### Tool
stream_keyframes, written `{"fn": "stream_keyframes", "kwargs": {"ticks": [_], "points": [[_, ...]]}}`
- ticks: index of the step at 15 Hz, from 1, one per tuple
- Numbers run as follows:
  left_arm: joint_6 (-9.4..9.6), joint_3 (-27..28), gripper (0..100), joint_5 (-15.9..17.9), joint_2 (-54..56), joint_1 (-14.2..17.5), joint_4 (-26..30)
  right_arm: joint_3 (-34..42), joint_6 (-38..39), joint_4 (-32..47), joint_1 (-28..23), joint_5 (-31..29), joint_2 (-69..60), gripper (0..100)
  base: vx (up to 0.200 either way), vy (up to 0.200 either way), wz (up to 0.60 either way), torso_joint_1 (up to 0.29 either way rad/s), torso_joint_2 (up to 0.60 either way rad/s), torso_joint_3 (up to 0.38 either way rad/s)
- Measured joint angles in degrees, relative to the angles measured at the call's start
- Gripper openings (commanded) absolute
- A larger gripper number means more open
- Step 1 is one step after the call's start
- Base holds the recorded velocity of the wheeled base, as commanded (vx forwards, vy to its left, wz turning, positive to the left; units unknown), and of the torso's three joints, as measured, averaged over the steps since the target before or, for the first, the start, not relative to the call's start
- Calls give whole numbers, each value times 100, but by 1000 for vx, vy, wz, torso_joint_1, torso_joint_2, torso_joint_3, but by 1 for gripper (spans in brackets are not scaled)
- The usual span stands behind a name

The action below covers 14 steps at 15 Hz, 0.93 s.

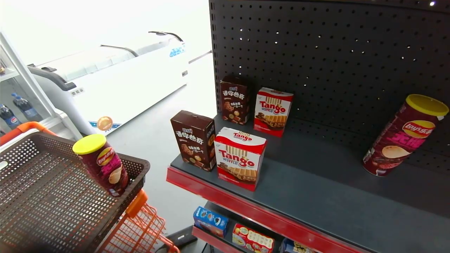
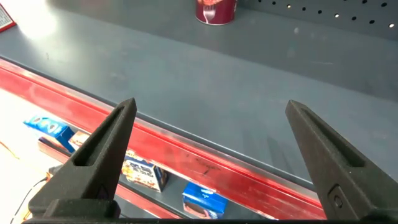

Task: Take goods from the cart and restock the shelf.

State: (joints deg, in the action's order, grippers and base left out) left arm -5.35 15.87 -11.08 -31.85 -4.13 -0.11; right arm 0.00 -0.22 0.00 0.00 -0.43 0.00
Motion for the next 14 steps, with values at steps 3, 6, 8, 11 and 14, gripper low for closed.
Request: {"fn": "stream_keyframes", "kwargs": {"ticks": [3,6,8,11,14], "points": [[100,196,100,391,-1197,617,-588,0,-2,0,0,0,0,100,0,0,0,0,0,0],[519,608,100,567,-2426,1314,-889,0,-2,0,0,0,0,100,0,0,0,0,0,0],[716,934,100,600,-3134,1562,-1029,0,0,0,0,0,0,100,0,0,0,0,0,0],[756,1130,100,607,-4140,1557,-1855,0,-2,0,0,2,0,100,0,0,0,0,0,0],[694,1135,100,605,-4987,1157,-3202,0,-2,0,0,2,0,100,0,0,0,0,0,0]]}}
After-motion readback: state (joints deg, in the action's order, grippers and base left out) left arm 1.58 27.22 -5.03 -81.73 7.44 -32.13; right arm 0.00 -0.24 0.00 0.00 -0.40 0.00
